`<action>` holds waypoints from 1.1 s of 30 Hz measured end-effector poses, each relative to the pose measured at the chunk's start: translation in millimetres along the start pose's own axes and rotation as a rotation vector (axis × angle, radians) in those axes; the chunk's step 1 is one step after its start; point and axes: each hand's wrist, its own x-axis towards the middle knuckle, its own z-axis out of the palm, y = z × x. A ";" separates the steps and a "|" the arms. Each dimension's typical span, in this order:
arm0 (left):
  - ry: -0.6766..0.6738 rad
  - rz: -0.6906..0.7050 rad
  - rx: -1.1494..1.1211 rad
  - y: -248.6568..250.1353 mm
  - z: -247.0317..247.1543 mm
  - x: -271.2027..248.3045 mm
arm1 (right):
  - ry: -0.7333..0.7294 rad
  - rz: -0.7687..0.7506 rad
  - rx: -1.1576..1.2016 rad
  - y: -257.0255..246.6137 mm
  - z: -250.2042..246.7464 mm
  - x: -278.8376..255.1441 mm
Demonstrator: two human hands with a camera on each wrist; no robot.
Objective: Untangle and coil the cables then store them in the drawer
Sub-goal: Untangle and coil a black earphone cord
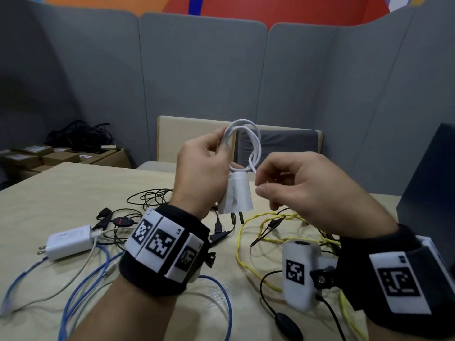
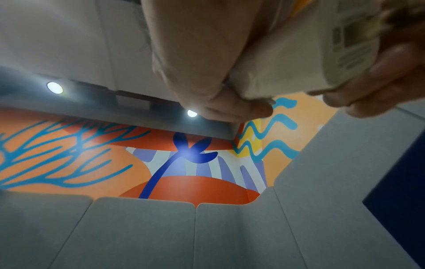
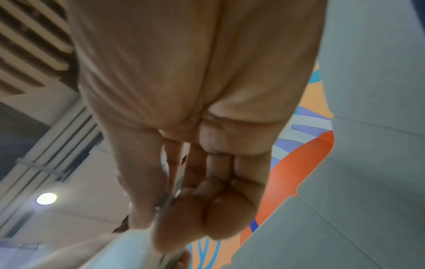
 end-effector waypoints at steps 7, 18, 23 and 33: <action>-0.029 -0.084 -0.317 5.0 0.1 0.4 | -0.043 0.097 0.011 28.5 -15.3 -1.7; -0.209 -0.118 -0.428 12.0 14.0 -11.8 | 0.264 0.109 0.117 32.7 13.2 13.3; -0.151 -0.127 -0.391 9.3 13.8 -10.7 | 0.134 0.055 0.396 29.6 12.8 11.4; -0.141 -0.073 -0.336 7.9 12.5 -9.3 | 0.182 -0.005 0.497 25.9 14.4 11.8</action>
